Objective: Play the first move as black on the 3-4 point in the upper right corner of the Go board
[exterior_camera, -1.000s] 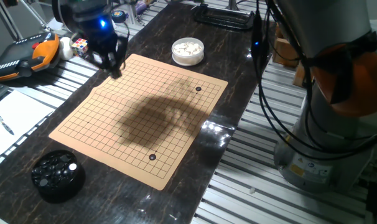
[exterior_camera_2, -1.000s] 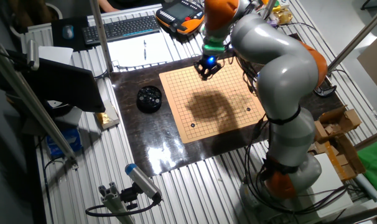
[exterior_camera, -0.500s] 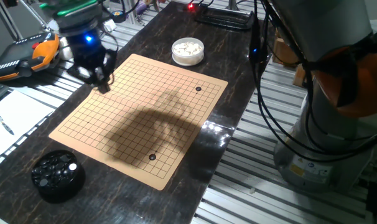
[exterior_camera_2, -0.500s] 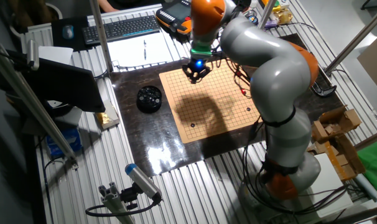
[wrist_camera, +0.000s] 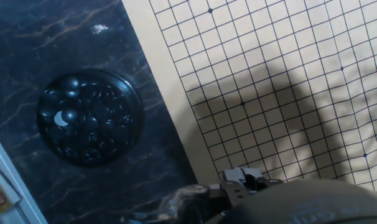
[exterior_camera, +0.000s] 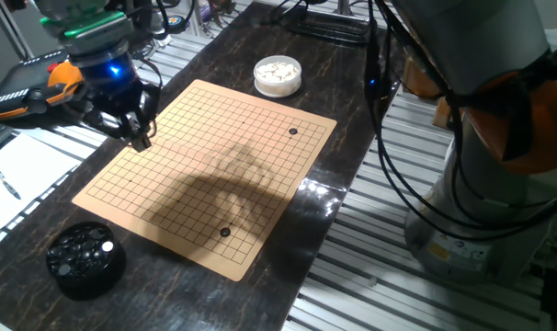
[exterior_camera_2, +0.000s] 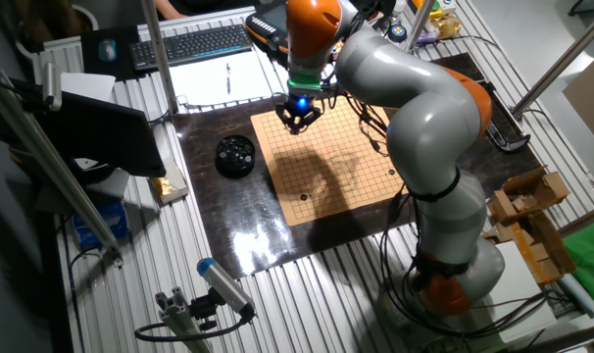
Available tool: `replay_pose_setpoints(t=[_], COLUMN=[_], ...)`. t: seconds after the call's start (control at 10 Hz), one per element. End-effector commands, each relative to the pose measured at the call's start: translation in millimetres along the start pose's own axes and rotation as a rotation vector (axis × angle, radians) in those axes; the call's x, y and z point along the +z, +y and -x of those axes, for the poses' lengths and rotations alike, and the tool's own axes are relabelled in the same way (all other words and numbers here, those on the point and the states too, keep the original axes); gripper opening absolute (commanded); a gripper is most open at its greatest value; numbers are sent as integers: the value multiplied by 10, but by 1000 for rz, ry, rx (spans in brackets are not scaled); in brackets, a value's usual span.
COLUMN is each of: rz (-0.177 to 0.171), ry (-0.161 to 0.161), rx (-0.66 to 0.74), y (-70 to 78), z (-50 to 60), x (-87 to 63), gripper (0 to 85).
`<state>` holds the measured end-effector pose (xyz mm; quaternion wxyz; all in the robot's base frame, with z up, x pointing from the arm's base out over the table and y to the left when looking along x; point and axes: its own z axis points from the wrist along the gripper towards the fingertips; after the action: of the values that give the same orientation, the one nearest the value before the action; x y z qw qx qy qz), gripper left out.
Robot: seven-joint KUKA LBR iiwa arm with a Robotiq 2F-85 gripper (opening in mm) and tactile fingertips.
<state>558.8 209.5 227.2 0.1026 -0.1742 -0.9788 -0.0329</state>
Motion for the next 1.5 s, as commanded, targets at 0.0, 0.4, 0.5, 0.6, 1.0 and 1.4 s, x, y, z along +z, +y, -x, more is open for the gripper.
replay_pose_setpoints(t=[0.0, 0.4, 0.5, 0.6, 1.0, 1.4], rz=[-6, -33, -31, -36, 14, 29], ry=[-1, 5, -21, -80, -109, -107], rx=[-10, -185, -240, -313, -326, -285], y=[-7, -44, -44, -44, -11, 549], z=[0, -2, -2, -2, -3, 6], x=[-4, -26, -26, -26, -20, 204], gripper=[7, 7, 7, 7, 7, 7])
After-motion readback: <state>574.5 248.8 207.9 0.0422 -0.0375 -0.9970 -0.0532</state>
